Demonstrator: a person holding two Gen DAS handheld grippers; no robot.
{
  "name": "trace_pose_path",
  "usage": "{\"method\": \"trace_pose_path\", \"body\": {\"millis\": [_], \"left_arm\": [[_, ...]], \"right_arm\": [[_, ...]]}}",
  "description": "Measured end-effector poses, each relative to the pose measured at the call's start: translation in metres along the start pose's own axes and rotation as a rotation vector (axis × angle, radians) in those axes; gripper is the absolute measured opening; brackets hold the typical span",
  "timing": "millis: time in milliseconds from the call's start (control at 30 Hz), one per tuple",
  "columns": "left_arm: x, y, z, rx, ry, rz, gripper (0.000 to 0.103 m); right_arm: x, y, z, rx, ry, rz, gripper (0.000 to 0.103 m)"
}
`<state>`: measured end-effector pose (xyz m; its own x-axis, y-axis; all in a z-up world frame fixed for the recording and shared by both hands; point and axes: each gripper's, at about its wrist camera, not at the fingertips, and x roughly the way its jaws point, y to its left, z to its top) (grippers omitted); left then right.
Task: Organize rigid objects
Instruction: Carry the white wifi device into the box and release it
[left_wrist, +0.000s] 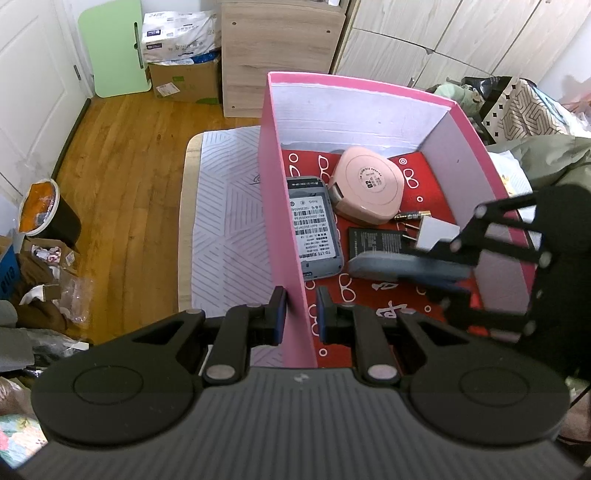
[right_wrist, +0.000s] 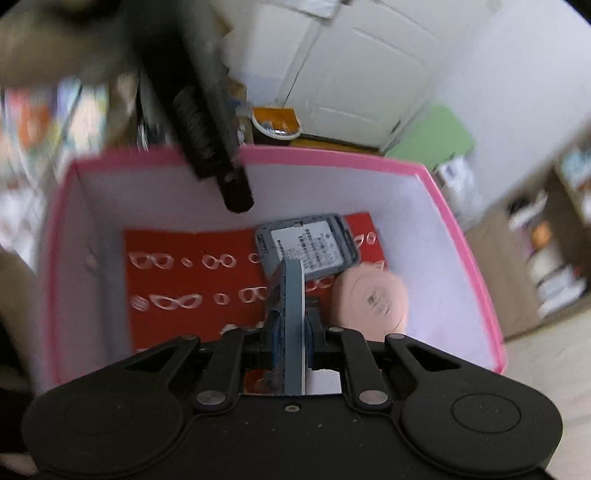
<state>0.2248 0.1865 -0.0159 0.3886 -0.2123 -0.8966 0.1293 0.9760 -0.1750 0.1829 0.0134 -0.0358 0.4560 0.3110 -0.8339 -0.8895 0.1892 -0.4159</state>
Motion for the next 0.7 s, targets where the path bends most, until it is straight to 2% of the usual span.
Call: {"method": "trace_pose_path", "body": {"millis": [200,333,367,433,467,533,700], "left_arm": [[0.000,0.000,-0.001,0.005,-0.005,-0.001,0.014],[0.000,-0.002,-0.002,0.017,-0.006,0.004,0.014],[0.000,-0.002,-0.003,0.021,-0.006,0.005,0.014],[0.000,-0.002,-0.003,0.025,-0.008,0.002,0.015],[0.000,-0.001,-0.003,0.022,-0.008,0.000,0.015],[0.000,-0.002,-0.002,0.021,-0.008,-0.002,0.015],[-0.001,0.001,-0.002,0.020,-0.009,-0.007,0.015]], "right_arm": [[0.001,0.015,0.015,-0.003,-0.008,0.116,0.018],[-0.002,-0.005,0.010,0.187,-0.019,0.289,0.035],[-0.004,-0.015,0.005,0.256,-0.025,0.327,0.049],[-0.008,-0.032,-0.003,0.363,-0.037,0.394,0.053],[-0.010,-0.037,-0.006,0.396,-0.034,0.409,0.056],[-0.012,-0.039,-0.009,0.428,-0.030,0.385,0.063],[-0.004,-0.033,-0.016,0.430,0.077,0.331,0.064]]}}
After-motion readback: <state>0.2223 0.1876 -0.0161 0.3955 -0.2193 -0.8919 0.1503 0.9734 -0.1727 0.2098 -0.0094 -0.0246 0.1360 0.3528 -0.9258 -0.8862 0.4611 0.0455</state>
